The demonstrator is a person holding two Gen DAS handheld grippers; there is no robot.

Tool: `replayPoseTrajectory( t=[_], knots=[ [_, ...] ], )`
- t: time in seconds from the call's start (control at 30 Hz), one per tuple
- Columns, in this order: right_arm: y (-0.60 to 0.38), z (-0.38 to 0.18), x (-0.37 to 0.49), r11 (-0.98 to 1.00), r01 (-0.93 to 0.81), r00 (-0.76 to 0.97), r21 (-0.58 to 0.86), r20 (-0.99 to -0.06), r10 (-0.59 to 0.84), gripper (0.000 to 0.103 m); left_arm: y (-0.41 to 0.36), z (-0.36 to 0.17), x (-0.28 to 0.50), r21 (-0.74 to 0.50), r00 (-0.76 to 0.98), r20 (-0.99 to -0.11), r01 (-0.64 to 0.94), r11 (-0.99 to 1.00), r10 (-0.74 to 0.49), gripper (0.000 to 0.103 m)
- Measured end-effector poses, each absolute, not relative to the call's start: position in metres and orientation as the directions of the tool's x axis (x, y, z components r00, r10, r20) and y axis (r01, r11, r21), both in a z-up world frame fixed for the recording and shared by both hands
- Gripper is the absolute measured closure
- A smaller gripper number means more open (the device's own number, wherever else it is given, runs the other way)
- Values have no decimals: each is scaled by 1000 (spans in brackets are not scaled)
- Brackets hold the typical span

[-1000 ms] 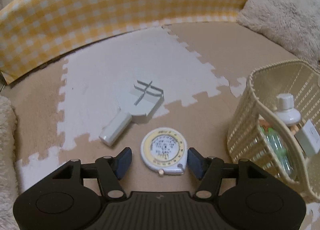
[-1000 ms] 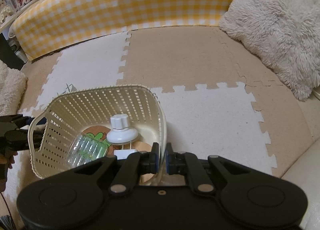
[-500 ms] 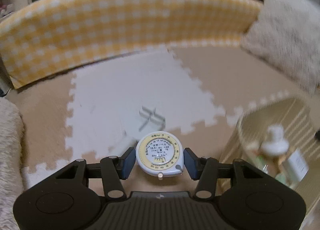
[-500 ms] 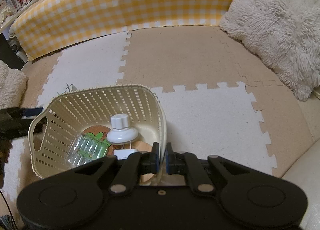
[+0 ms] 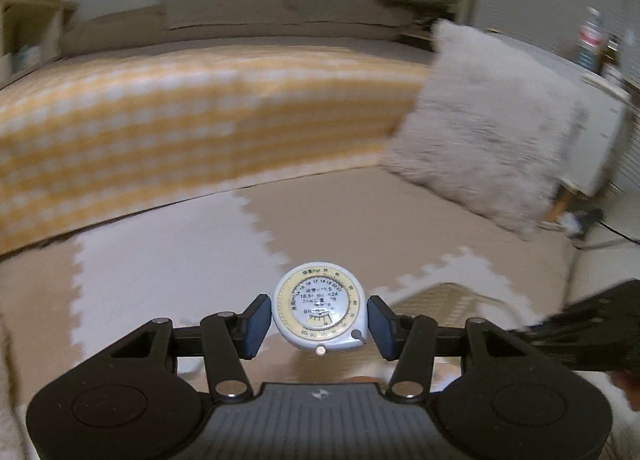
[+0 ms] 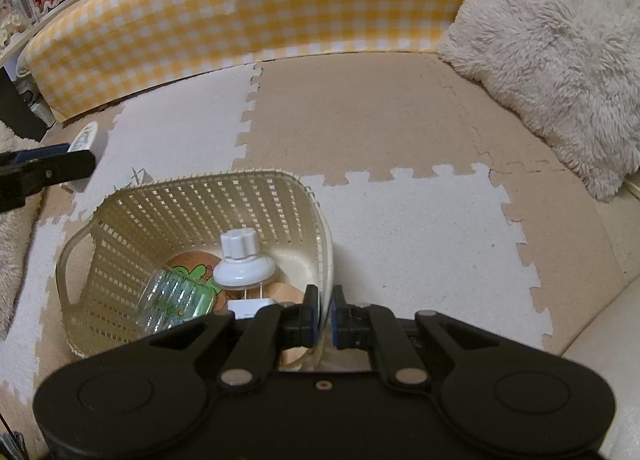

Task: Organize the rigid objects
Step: 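Carry the tape measure over the basket and release it inside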

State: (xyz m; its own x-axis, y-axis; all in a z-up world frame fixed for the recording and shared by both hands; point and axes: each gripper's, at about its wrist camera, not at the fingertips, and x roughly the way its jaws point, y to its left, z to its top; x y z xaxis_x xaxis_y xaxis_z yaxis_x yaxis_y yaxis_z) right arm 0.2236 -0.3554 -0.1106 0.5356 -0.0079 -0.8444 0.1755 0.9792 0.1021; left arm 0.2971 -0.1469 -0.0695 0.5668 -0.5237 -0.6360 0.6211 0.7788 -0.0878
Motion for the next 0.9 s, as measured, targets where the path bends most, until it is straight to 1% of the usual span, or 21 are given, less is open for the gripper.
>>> replayPoseTrajectory(
  t=[0.13, 0.3, 0.53, 0.77, 0.9],
  knots=[
    [-359, -111, 223, 975, 185, 538, 127, -843, 7, 97, -179, -75, 278, -60, 510, -650, 705, 707, -564, 50],
    [-363, -111, 222, 968, 196, 539, 155, -842, 25, 97, -209, -93, 262, -27, 454, -686, 765, 643, -569, 50],
    [-364, -109, 222, 963, 207, 538, 172, -842, 35, 97, -239, -118, 256, -12, 400, -731, 803, 596, -553, 50],
    [-366, -107, 222, 960, 214, 537, 181, -843, 39, 97, -253, -137, 258, 8, 381, -755, 819, 573, -534, 50],
    [-365, -105, 222, 960, 217, 536, 177, -844, 34, 97, -256, -139, 260, -8, 371, -757, 818, 575, -538, 49]
  ],
)
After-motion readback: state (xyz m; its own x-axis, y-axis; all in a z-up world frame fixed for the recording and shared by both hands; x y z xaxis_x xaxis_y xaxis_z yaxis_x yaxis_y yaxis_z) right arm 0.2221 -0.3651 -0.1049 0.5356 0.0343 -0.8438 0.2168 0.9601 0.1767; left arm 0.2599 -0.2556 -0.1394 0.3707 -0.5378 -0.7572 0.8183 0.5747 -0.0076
